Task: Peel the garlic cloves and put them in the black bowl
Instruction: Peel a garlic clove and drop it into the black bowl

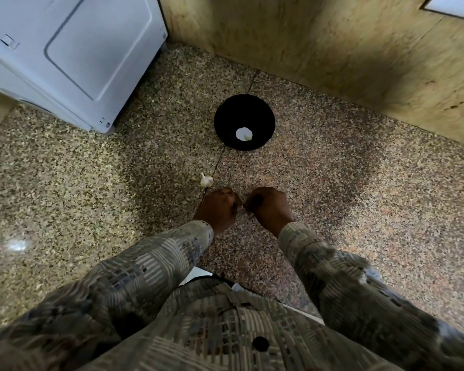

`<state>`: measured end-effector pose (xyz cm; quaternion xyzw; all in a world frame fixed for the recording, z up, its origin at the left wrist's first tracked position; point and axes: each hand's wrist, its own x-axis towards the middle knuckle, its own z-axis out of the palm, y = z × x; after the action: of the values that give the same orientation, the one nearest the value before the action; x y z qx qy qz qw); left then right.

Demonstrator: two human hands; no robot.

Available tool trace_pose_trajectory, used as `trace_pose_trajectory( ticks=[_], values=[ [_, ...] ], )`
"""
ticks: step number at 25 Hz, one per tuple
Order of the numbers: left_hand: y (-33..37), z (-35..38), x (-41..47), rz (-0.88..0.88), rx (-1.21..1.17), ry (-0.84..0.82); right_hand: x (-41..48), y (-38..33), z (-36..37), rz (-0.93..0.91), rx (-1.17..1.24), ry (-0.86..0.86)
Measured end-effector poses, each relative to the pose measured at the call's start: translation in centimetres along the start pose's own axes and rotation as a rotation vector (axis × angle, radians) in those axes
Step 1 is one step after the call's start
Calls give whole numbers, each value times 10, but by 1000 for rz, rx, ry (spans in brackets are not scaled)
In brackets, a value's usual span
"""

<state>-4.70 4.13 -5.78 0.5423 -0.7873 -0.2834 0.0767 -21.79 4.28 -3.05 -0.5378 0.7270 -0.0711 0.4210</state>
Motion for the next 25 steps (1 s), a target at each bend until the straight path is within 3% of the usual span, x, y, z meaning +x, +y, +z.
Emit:
trace_pose_trajectory(
  ticks=[4,8,11,15,19,21,23,25],
  values=[
    [0,0,1,11,-15,4,1,2,1,-10,-75,-62],
    [3,-3,1,-6,-12,-7,3,-1,1,30,-36,32],
    [3,-4,1,-20,7,-23,4,-1,0,40,-33,-46],
    [4,-5,1,-48,-37,-28,-5,-2,4,-26,-38,40],
    [0,-7,-3,-61,-149,0,-20,10,1,-12,187,-23],
    [9,-8,-10,-214,-418,19,-27,10,-1,38,375,-12],
    [26,-15,-18,-567,-1013,-9,-37,5,-3,66,594,-51],
    [35,-22,-27,-741,-1519,-111,-42,4,-10,21,764,-128]
  ],
)
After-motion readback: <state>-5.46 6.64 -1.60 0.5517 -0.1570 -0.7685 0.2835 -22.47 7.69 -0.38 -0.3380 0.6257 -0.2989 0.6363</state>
